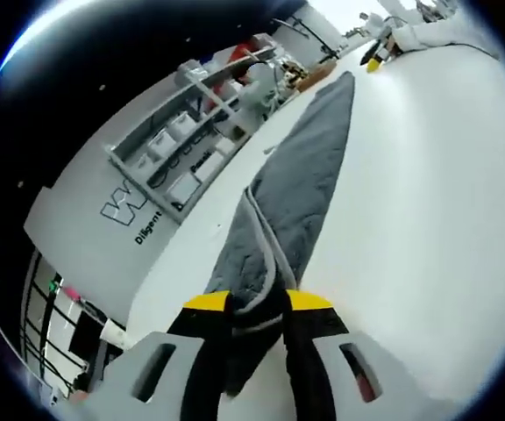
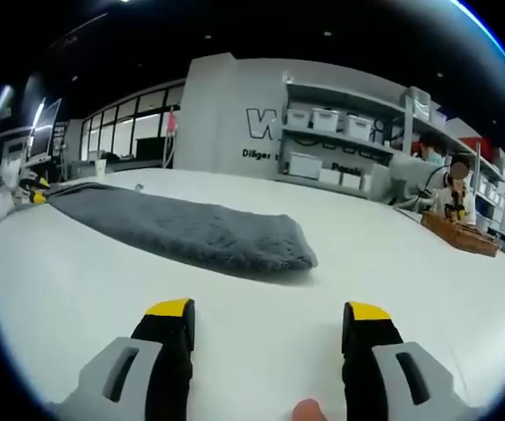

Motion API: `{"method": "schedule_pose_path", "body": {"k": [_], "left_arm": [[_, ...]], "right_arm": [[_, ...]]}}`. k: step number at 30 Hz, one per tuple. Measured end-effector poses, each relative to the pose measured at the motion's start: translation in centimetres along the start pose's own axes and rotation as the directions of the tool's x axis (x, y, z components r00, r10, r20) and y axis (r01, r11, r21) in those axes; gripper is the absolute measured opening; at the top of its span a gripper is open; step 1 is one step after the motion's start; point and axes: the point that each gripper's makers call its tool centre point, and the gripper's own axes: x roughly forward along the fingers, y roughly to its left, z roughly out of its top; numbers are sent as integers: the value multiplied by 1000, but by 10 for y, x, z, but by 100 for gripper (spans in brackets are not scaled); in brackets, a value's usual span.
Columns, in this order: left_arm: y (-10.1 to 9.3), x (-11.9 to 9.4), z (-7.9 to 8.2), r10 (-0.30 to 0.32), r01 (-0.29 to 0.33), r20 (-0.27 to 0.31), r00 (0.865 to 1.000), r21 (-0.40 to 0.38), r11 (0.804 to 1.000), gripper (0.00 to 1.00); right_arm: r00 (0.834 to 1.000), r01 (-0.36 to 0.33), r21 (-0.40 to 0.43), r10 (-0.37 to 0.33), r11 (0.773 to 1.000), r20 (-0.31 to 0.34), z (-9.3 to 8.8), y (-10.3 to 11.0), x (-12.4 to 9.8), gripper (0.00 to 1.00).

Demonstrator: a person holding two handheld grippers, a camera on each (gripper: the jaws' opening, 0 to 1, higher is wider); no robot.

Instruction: Open the folded towel by lifting each exposed corner and separating the folded layers until the towel lies flat within the target outline without major curled edges

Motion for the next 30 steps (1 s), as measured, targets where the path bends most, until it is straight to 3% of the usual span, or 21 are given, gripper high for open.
{"method": "schedule_pose_path", "body": {"k": [8, 13, 17, 22, 25, 30], "left_arm": [[4, -2, 0, 1, -1, 2, 1000, 30, 1000, 6], [11, 1, 0, 1, -1, 16, 1000, -31, 1000, 2], [25, -3, -1, 48, -46, 22, 999, -70, 996, 2], [48, -2, -3, 98, -87, 40, 994, -217, 972, 2], [55, 4, -7, 96, -90, 18, 995, -203, 975, 2], [79, 12, -7, 102, -99, -2, 995, -244, 965, 2]], "right_arm": [[1000, -1, -1, 1, 1000, 0, 0, 0, 0, 66], [1000, -1, -3, 1, 1000, 1, 0, 0, 1, 66], [1000, -1, -3, 1, 1000, 2, 1, 0, 1, 66], [1000, -4, -6, 4, 1000, 3, 1, 2, 0, 66], [1000, -4, -6, 4, 1000, 4, 1, 2, 0, 66], [1000, -4, -3, 4, 1000, 6, 1, 1, 0, 66]]}}
